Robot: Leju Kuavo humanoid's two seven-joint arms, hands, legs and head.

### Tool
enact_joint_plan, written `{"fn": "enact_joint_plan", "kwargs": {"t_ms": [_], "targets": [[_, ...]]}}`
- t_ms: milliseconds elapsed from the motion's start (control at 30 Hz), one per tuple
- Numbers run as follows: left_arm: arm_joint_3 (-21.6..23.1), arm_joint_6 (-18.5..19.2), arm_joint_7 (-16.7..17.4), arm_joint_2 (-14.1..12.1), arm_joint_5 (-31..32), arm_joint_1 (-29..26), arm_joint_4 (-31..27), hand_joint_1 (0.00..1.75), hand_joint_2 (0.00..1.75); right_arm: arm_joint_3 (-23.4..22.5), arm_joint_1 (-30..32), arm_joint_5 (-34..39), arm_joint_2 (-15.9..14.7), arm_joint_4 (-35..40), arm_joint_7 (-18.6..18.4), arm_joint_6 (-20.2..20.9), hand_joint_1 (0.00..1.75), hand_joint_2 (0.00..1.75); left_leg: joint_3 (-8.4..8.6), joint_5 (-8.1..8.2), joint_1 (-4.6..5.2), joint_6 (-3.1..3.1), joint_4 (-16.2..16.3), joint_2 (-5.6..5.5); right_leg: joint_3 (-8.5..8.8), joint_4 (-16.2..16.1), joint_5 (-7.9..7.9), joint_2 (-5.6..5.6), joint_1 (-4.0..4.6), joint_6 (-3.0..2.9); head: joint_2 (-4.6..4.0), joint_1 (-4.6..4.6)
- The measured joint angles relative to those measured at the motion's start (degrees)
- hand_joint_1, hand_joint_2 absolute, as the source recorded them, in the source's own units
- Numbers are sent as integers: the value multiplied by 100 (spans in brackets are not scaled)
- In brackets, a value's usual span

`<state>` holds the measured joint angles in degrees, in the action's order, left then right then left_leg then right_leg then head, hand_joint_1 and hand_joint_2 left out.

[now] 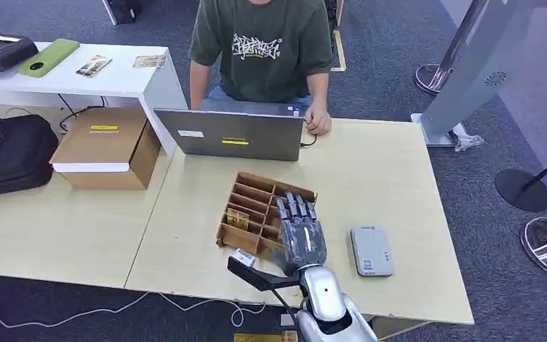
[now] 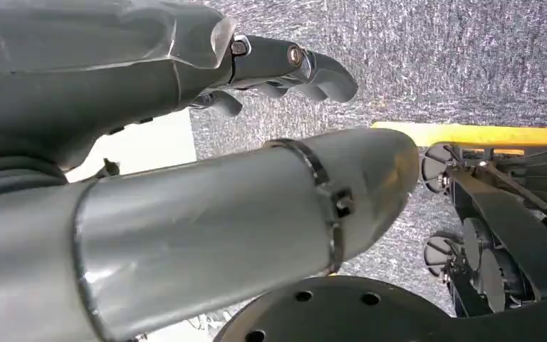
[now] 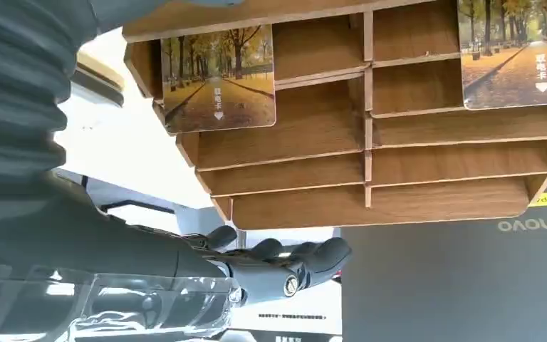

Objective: Pass the card to the sensor for recognition and then transmit it.

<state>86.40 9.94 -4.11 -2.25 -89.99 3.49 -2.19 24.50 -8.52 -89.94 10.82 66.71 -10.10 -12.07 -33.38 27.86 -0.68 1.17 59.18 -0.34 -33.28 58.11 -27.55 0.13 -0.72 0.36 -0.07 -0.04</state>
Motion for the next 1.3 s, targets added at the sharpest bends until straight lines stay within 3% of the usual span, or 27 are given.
{"fn": "enact_joint_plan", "kwargs": {"t_ms": [267,367,567,967,1300], "targets": [[-70,0,11,0,0,0,0,0,0,4,-15,-11,0,-61,-70,59,0,175,0,0,0,0,0,0,0,0,0,0,0,0,0,0],[-125,-2,15,0,0,-4,0,0,0,174,-13,-17,-20,-35,-592,377,0,175,0,0,0,0,0,0,0,0,0,1,0,0,0,0],[-234,-2,15,0,0,-12,0,0,0,544,60,-17,-256,455,-1117,750,0,175,-1,0,0,0,0,0,-1,0,0,0,0,0,0,0],[-297,-17,15,2,0,-10,0,0,0,807,297,-18,-505,1023,-1126,769,0,175,0,0,0,0,0,0,-1,0,0,0,0,0,0,0],[-297,-20,48,2,0,-4,0,0,0,804,359,-17,-492,883,-881,900,0,175,-1,0,0,0,0,0,0,0,0,0,0,0,0,0]]}}
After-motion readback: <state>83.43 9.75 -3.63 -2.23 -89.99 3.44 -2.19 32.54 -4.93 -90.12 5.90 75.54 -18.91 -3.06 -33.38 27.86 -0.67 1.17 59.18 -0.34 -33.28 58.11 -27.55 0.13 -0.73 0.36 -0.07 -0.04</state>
